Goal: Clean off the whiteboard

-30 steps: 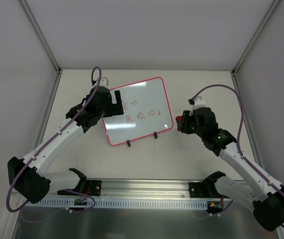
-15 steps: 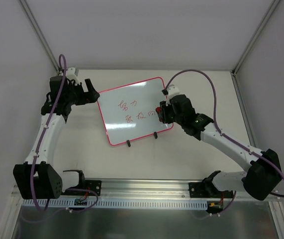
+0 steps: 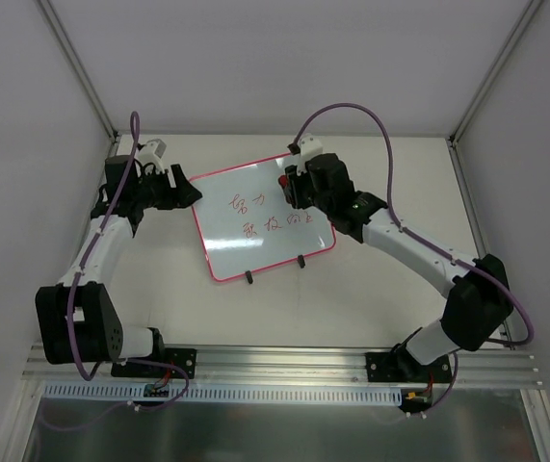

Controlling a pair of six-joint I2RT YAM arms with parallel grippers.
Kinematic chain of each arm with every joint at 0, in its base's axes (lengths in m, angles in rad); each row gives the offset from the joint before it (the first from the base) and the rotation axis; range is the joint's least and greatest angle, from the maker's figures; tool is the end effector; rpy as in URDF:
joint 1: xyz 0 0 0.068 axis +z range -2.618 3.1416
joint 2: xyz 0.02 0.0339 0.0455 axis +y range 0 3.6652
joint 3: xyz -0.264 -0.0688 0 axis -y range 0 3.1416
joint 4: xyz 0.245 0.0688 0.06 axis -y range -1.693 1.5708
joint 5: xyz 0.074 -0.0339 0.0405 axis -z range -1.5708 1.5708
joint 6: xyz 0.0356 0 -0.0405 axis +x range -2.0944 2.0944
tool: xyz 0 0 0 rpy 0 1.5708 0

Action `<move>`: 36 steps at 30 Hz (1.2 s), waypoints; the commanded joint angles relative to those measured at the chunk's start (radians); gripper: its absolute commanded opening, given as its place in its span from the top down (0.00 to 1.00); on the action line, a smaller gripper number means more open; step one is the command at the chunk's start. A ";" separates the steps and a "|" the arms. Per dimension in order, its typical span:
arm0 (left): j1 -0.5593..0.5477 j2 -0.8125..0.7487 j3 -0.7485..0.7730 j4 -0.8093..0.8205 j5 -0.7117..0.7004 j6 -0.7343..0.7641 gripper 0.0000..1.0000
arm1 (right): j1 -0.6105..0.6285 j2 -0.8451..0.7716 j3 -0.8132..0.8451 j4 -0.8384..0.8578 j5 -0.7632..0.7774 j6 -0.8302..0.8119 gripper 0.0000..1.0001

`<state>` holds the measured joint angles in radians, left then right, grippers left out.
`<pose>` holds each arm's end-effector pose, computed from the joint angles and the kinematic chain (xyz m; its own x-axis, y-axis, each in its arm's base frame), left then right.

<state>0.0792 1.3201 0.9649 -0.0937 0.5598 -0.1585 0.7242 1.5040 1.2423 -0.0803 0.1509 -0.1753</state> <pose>0.2995 0.0048 0.2951 -0.4919 -0.1732 -0.8533 0.3364 0.8661 -0.3698 0.2713 0.2328 0.3349 -0.1516 -0.3643 -0.9189 -0.5843 0.7828 -0.2139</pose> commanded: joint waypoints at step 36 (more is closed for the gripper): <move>-0.048 -0.045 -0.153 0.074 0.126 0.106 1.00 | 0.213 0.441 0.197 0.228 0.049 -0.018 1.00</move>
<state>0.0700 1.3136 0.8326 -0.0097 0.6678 -0.1356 0.8848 1.8786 1.4120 0.1295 0.2245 -0.2211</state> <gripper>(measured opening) 0.282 0.325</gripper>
